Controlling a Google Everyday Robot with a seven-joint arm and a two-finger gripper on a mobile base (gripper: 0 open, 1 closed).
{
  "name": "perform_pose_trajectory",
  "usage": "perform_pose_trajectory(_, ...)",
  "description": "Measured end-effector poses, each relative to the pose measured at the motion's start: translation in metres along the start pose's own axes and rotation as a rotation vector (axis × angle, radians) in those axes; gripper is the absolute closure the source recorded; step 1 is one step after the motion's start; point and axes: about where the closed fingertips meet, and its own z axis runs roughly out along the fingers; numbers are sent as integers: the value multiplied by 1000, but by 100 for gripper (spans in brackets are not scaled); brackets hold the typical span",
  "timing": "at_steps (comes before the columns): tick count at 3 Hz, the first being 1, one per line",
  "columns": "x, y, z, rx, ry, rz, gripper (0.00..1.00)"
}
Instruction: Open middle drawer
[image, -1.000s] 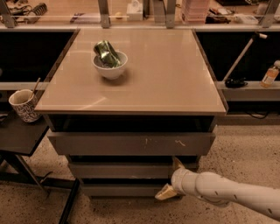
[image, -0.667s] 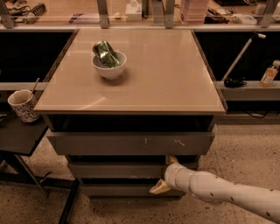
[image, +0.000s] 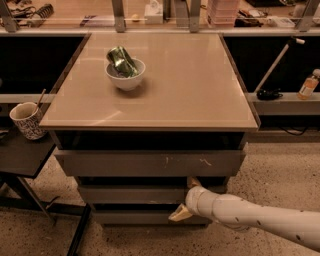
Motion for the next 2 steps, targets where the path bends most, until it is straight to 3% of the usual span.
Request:
perform_pose_trajectory(1, 28, -13, 20, 3, 55, 71, 0)
perform_pose_trajectory(2, 33, -15, 21, 3, 65, 71, 0)
